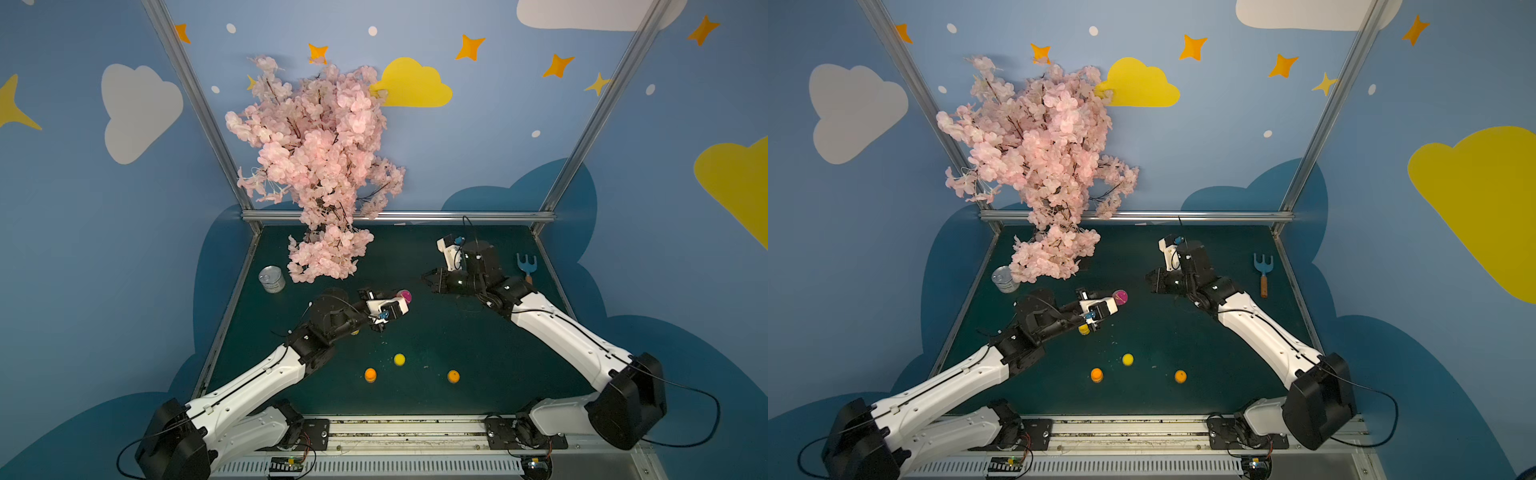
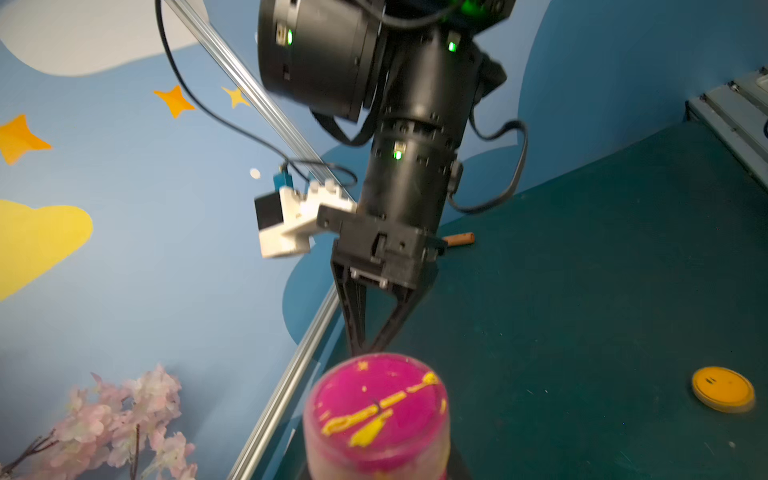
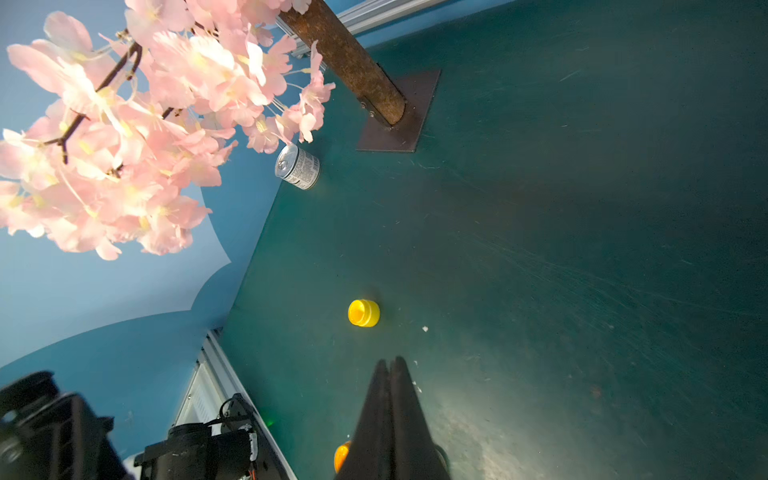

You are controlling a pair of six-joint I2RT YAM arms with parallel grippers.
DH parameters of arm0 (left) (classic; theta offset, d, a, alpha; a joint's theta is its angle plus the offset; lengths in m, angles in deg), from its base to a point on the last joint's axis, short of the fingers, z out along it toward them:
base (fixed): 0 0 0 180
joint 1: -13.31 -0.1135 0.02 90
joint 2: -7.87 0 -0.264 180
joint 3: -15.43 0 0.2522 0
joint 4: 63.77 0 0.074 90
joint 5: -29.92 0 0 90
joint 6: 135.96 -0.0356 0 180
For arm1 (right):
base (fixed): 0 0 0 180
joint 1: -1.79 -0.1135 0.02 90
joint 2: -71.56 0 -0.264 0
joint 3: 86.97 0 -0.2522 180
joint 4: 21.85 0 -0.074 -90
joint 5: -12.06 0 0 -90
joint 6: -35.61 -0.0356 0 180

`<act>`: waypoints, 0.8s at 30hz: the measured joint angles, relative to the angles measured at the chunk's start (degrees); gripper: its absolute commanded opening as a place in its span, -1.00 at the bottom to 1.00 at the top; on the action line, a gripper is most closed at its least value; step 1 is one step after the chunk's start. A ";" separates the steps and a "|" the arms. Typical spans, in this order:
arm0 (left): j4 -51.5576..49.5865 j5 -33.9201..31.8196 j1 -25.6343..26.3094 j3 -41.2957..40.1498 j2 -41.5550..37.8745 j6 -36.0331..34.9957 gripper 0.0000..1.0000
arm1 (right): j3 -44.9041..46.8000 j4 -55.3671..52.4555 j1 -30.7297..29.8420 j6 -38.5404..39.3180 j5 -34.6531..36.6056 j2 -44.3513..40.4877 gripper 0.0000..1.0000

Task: Close the paint jar lid
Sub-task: Screw the lid onto the paint jar.

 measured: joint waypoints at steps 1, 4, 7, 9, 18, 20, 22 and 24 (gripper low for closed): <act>-0.66 -0.09 0.00 -0.15 -0.17 0.63 -0.79 | 1.22 0.37 0.09 0.98 0.11 -1.53 -0.07; -2.95 0.09 -0.04 -0.79 -0.87 3.08 -0.77 | 3.04 0.35 0.11 4.94 0.35 -5.42 0.51; -6.27 1.77 -0.09 -0.66 -0.98 5.88 -0.76 | 4.15 0.20 0.11 10.10 0.39 -8.85 0.66; -8.81 3.61 -0.17 -0.31 -0.96 7.72 -0.74 | 5.57 0.13 0.11 13.79 0.00 -11.69 0.68; -12.55 13.05 -0.20 -0.09 -1.40 13.94 -0.72 | 12.44 -0.09 0.11 27.02 -10.99 -25.38 0.61; -12.66 15.02 -0.17 -0.09 -1.62 14.82 -0.72 | 13.60 0.92 -0.09 28.63 -15.82 -27.43 0.59; -12.66 16.63 -0.17 -0.09 -1.75 15.47 -0.72 | 14.27 1.84 -0.63 29.79 -19.85 -28.48 0.57; -12.61 17.92 -0.17 -0.09 -1.75 16.04 -0.72 | 14.38 2.43 -1.60 30.84 -22.71 -28.61 0.56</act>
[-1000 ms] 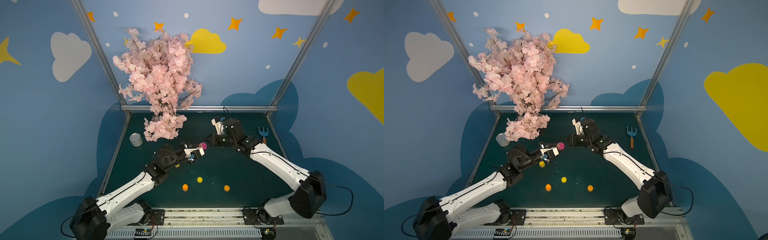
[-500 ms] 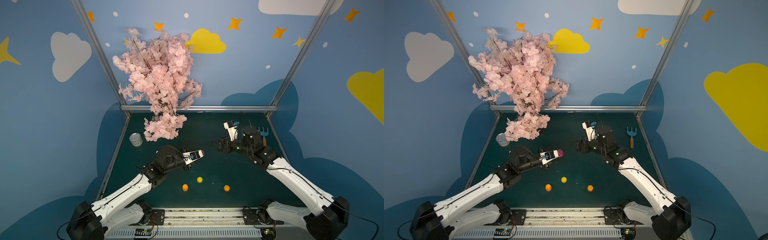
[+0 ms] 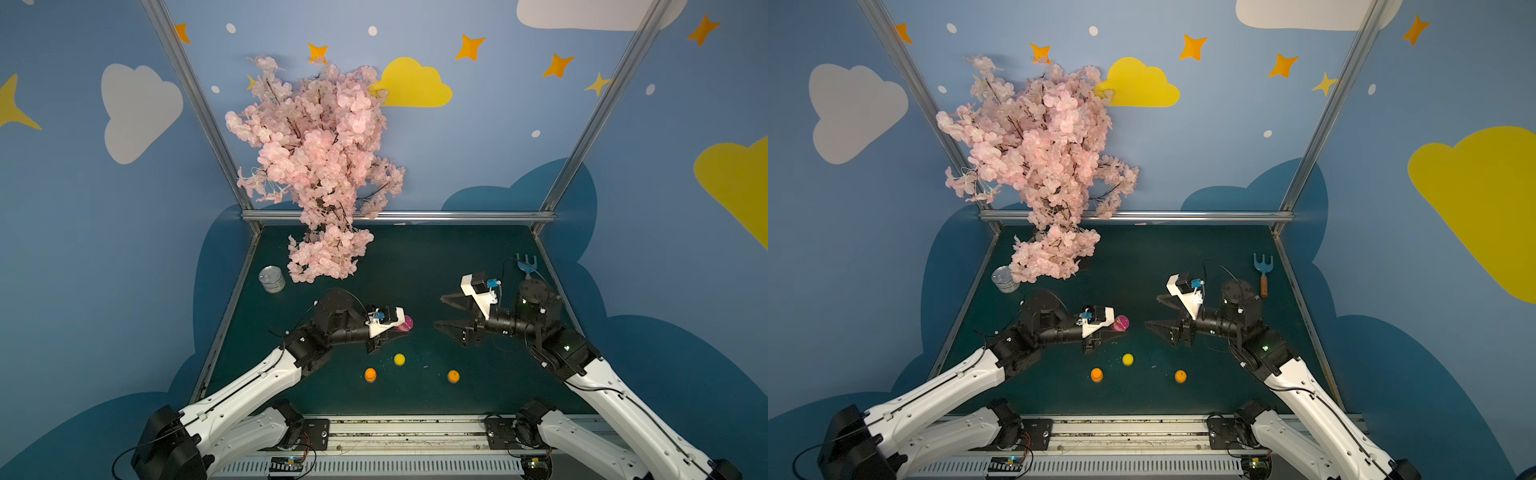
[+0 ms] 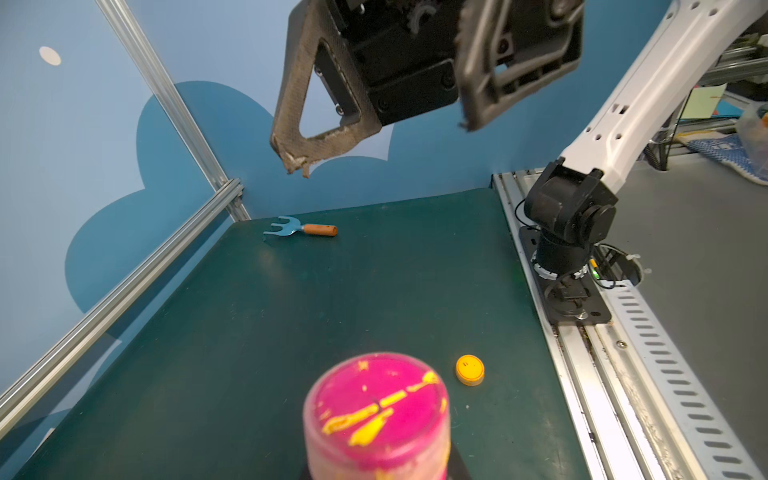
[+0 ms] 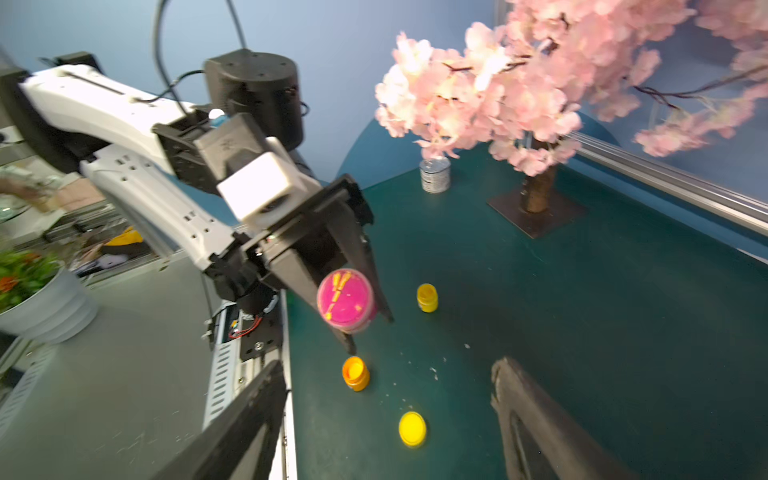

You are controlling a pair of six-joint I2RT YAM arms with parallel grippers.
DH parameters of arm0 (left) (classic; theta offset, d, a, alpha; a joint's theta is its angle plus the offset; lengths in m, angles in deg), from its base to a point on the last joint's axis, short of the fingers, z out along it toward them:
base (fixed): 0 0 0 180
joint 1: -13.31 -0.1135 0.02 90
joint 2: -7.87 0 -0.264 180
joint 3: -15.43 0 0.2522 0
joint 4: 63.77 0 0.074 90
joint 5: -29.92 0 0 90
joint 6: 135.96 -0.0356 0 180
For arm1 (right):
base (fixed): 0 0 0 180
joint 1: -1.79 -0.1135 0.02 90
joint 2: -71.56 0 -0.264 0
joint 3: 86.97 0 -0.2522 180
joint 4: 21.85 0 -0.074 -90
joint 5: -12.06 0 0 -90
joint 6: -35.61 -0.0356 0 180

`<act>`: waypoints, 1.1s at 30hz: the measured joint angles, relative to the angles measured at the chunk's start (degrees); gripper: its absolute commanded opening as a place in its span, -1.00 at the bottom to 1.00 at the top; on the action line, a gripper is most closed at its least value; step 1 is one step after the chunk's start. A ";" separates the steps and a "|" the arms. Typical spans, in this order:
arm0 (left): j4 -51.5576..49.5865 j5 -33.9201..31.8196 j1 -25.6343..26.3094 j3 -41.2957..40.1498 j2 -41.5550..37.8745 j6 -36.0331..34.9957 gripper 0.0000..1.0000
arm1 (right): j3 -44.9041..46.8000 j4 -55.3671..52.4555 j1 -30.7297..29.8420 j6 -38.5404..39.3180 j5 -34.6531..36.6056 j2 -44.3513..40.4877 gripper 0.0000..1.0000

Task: Close the paint jar lid
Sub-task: Screw the lid onto the paint jar.

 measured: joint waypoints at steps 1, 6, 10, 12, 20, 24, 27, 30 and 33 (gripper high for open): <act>0.02 0.57 -0.02 0.00 0.00 0.22 -0.72 | 0.00 0.24 -0.68 0.57 -1.16 0.11 0.57; 0.39 2.47 -0.02 0.00 0.39 1.07 -0.71 | -0.09 0.22 -4.35 2.97 -2.49 2.01 0.57; 0.94 2.82 -0.02 0.07 1.27 1.40 -0.72 | -0.55 0.20 -6.99 3.87 -1.70 5.62 0.53; 1.11 2.95 -0.02 0.11 1.57 1.46 -0.72 | -0.66 0.50 -7.87 3.89 -0.98 7.43 0.48; 1.16 3.17 -0.07 1.05 1.70 1.44 -0.72 | -2.25 2.67 -9.22 3.50 0.44 12.70 0.25; 1.11 3.17 -0.15 1.05 1.75 1.36 -0.72 | -2.73 4.31 -9.64 3.32 0.57 13.55 0.13; 1.11 3.17 -0.15 1.05 1.92 1.36 -0.71 | -3.43 4.57 -9.88 3.17 0.61 14.27 0.06; 1.09 3.17 -0.15 1.05 1.92 1.33 -0.71 | -3.85 5.09 -10.08 3.23 0.59 14.97 -0.08; 1.07 3.17 -0.17 1.05 1.92 1.31 -0.71 | -4.15 5.16 -10.32 3.15 0.72 15.47 -0.15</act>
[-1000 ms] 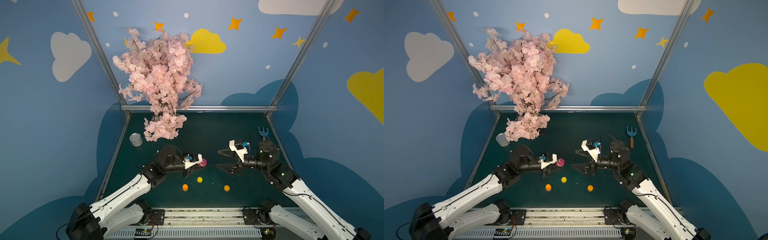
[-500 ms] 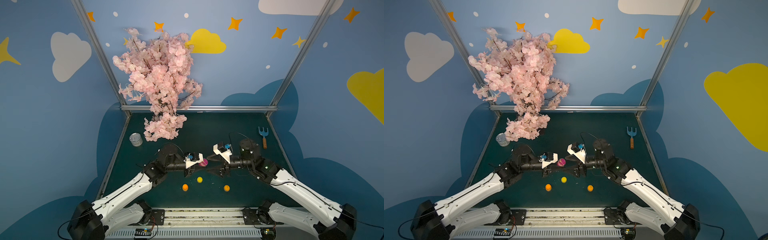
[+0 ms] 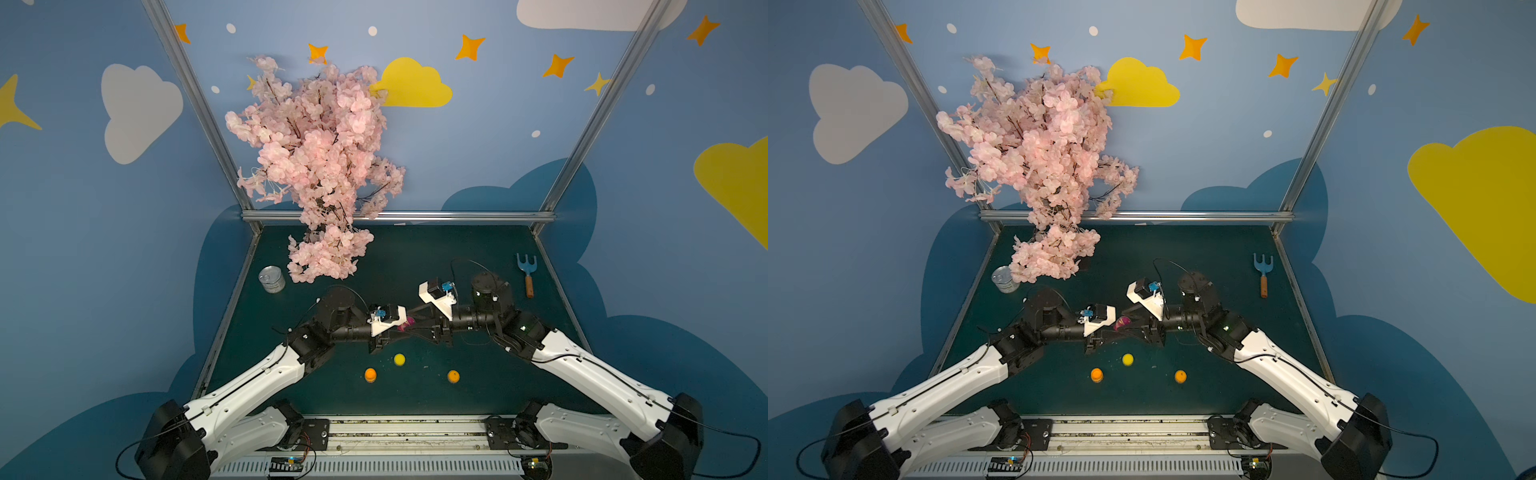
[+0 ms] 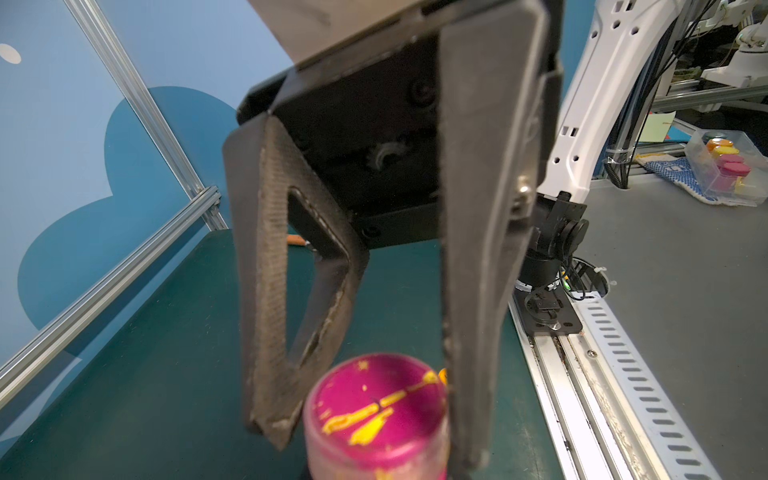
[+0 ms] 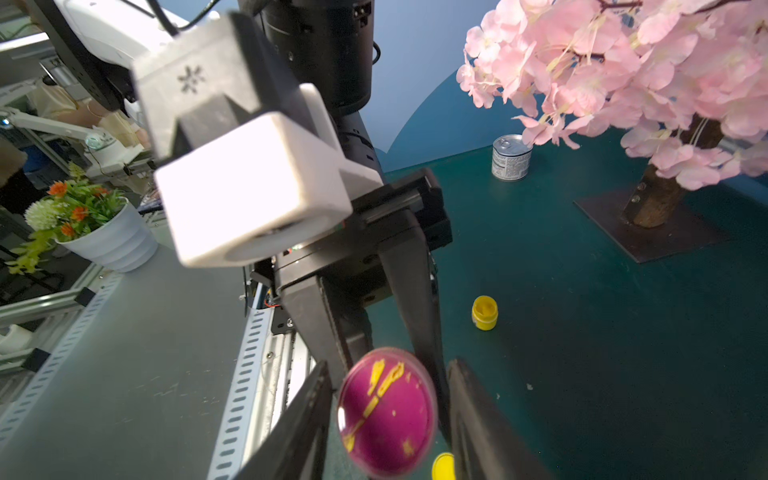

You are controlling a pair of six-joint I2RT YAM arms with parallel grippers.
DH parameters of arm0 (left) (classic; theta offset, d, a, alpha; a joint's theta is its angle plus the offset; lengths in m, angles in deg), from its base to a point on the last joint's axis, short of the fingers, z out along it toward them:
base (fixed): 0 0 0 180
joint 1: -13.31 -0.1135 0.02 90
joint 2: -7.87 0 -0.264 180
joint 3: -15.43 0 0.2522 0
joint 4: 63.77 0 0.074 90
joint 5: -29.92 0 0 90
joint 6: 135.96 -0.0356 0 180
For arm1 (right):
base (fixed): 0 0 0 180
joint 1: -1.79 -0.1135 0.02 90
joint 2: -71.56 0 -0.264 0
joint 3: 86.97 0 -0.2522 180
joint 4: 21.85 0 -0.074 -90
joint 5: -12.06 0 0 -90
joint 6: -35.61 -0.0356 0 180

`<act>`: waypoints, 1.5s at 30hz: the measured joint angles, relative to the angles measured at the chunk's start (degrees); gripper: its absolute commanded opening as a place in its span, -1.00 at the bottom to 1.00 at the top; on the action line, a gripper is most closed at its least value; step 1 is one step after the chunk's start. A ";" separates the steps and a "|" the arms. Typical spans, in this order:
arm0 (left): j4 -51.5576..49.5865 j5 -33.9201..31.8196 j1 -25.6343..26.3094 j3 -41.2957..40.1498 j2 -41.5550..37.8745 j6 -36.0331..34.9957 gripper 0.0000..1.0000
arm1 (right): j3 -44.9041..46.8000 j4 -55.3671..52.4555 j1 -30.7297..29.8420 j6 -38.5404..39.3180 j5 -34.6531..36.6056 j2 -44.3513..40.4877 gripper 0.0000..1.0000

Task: Close the paint jar lid
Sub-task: Screw the lid onto the paint jar, then place the paint jar at the center of the board.

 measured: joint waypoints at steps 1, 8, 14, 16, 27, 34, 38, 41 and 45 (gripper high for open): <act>0.00 0.00 0.00 0.00 0.00 0.00 -0.71 | -0.13 0.02 -0.04 0.02 0.02 0.24 -0.15; -0.46 -0.02 -0.11 0.00 0.00 -0.24 -0.71 | -0.33 0.00 -0.42 0.04 0.37 1.01 -0.26; -0.90 -0.07 -0.22 0.11 0.00 -0.39 -0.70 | -0.33 0.00 -0.68 0.04 1.18 1.01 -0.76; -1.05 -0.07 -0.26 0.15 0.00 -0.39 -0.67 | -0.33 0.00 -0.76 0.04 1.46 1.01 -0.84; -0.50 -1.81 -0.37 0.20 -0.07 -0.61 1.00 | -2.82 -2.32 -0.87 -1.73 9.11 1.97 -1.00; -1.70 -4.55 -0.37 0.20 -2.86 0.31 1.00 | -6.23 -8.85 -0.61 -2.32 21.05 1.95 -1.00; -2.54 -11.56 -0.44 0.76 -7.96 3.67 1.00 | -8.61 -14.67 0.90 -3.26 28.33 1.84 -1.00; -5.31 -17.14 -1.03 4.68 -9.20 7.74 1.00 | -11.23 -20.17 2.45 -5.27 33.62 1.92 -1.00; -11.37 -17.25 -1.88 13.55 -8.39 9.16 1.00 | -15.91 -26.51 6.38 -8.09 37.81 2.86 -1.00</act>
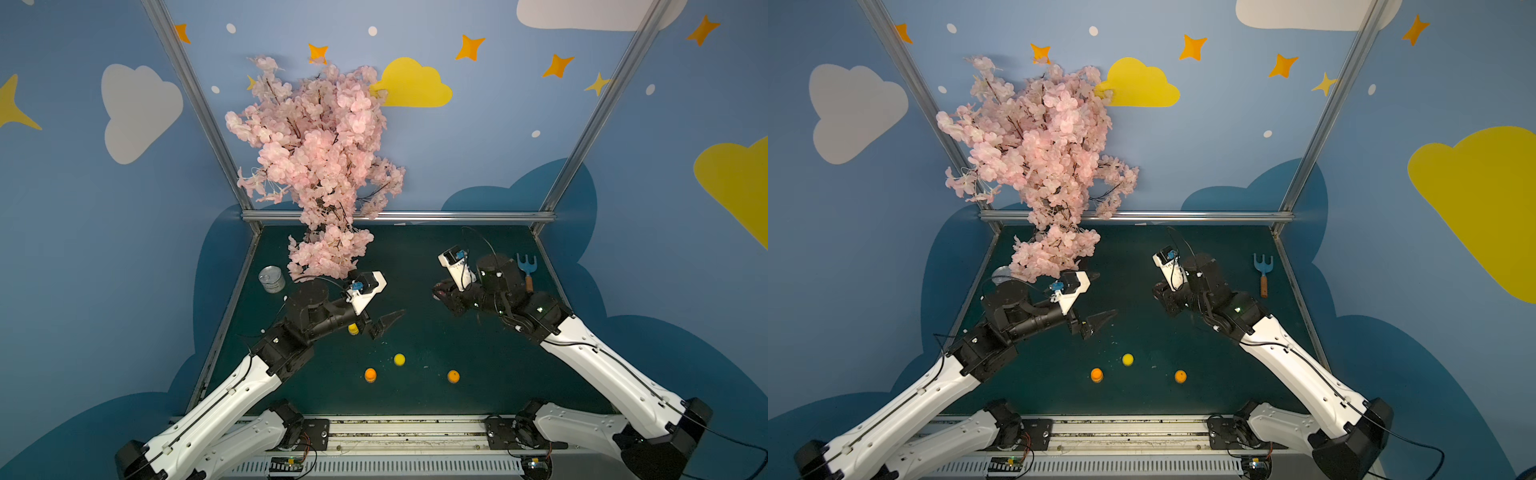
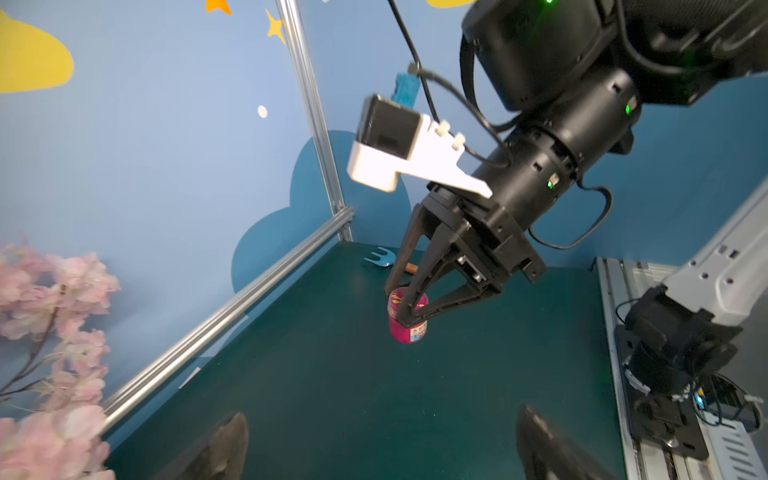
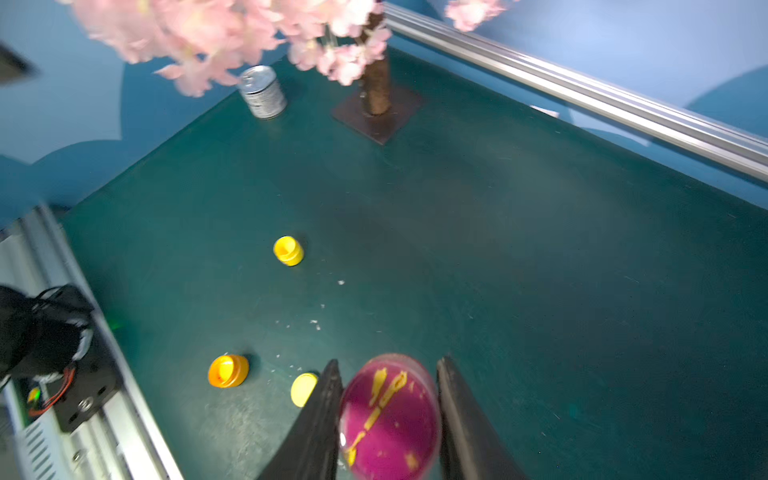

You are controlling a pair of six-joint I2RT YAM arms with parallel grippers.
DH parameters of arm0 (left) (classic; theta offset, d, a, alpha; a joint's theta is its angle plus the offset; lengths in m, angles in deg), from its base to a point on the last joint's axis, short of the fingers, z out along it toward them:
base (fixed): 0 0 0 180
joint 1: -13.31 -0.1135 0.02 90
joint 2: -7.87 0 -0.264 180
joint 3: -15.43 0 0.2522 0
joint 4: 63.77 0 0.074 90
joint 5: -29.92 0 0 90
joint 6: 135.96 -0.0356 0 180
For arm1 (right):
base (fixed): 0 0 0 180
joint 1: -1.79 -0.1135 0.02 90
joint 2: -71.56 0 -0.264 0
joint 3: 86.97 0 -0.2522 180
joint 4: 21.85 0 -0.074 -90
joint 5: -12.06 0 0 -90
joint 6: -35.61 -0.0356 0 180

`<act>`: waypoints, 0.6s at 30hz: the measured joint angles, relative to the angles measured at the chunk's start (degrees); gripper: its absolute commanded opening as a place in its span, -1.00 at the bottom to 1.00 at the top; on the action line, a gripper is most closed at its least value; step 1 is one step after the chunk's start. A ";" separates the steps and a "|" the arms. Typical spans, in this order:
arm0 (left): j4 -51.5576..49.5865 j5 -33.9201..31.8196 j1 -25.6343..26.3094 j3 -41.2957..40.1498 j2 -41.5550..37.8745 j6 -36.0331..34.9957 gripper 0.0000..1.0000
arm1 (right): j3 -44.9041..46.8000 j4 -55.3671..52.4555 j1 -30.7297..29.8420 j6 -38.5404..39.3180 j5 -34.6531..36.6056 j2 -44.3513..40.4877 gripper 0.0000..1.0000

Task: Close the paint jar lid
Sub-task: Place the paint jar at the center of the board.

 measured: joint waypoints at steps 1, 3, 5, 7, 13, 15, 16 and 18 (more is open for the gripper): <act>-1.29 1.38 0.00 2.23 0.50 -0.83 1.00 | -0.70 -0.87 0.70 -0.50 0.61 0.20 -1.00; -2.14 3.80 0.00 5.57 1.60 -2.69 1.00 | -2.23 -3.17 2.32 -1.81 2.25 0.74 -1.00; -2.08 5.07 -0.15 7.10 3.21 -3.87 1.00 | -3.13 -4.79 3.48 -2.78 3.65 1.25 -1.00; -1.11 5.14 -0.72 7.89 5.77 -3.91 1.00 | -3.43 -5.81 4.94 -3.91 4.81 1.66 -1.00; 1.75 6.01 -1.70 11.13 20.59 -0.98 1.00 | -2.91 -5.79 10.91 -6.64 7.43 3.58 -1.00; 1.68 6.49 -1.90 11.50 24.41 0.66 1.00 | -1.92 -4.72 12.15 -7.02 8.04 4.31 -1.00; 1.27 7.13 -2.19 11.78 26.23 2.03 1.00 | -1.22 -4.09 12.63 -7.15 8.26 4.72 -1.00; -0.83 8.33 -2.75 13.18 29.46 4.20 1.00 | 0.17 -3.04 13.64 -7.28 8.37 5.81 -1.00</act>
